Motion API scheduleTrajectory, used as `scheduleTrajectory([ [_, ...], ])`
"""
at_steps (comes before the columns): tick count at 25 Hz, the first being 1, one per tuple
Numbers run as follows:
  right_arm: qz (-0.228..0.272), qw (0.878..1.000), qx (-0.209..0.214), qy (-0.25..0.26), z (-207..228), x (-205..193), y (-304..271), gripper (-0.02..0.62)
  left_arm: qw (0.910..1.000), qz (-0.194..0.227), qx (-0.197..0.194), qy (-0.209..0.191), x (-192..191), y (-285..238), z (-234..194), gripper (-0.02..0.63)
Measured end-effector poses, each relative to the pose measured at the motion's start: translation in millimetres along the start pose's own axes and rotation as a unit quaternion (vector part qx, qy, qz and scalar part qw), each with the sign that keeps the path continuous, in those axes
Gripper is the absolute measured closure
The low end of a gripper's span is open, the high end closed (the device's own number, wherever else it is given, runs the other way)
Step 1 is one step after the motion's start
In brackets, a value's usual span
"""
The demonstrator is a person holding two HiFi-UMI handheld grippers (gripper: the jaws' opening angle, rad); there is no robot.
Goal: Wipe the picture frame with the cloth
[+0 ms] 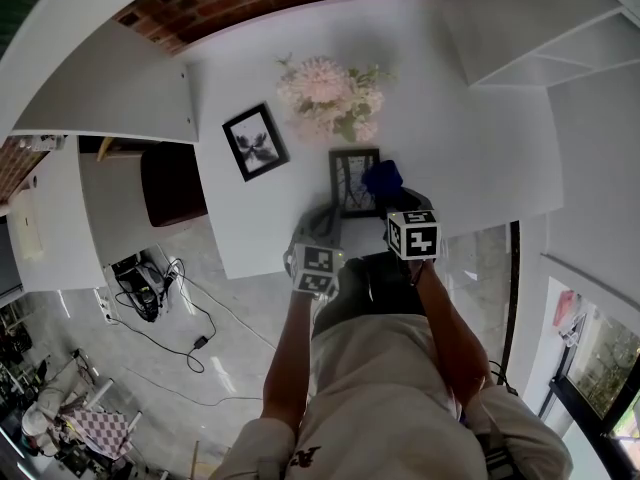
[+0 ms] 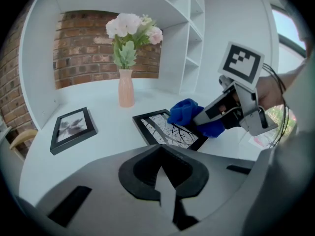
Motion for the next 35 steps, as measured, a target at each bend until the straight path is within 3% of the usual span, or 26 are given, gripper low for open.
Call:
scheduleTrajectory([
  [10, 0.027, 0.999, -0.028, -0.029, 33.6, 11.8, 25.4, 0.522, 1.0000, 0.003, 0.001, 0.001, 0.7, 0.3, -0.6, 0.608],
  [15, 0.043, 0.998, -0.013, -0.039, 33.0, 32.3, 43.9, 0.521, 1.0000, 0.005, 0.002, 0.002, 0.2, -0.1, -0.1, 0.608],
  [23, 0.064, 0.998, 0.024, 0.007, -6.7, 62.2, 47.7, 0.520, 1.0000, 0.004, 0.002, 0.000, 0.0, -0.3, -0.3, 0.609],
  [35, 0.045, 0.996, 0.068, 0.029, -65.6, 64.6, 2.3, 0.520, 1.0000, 0.002, 0.004, 0.000, 0.1, 0.7, -0.4, 0.608],
])
Point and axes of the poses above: the fingertips, and each gripper's own axes: y backward along the fingers, z to its right, x out of its top, the point moved 2 cm from there along y, backward along the fingers, and after that the axes turned 9 degrees about -y, right-handed, at the moved point
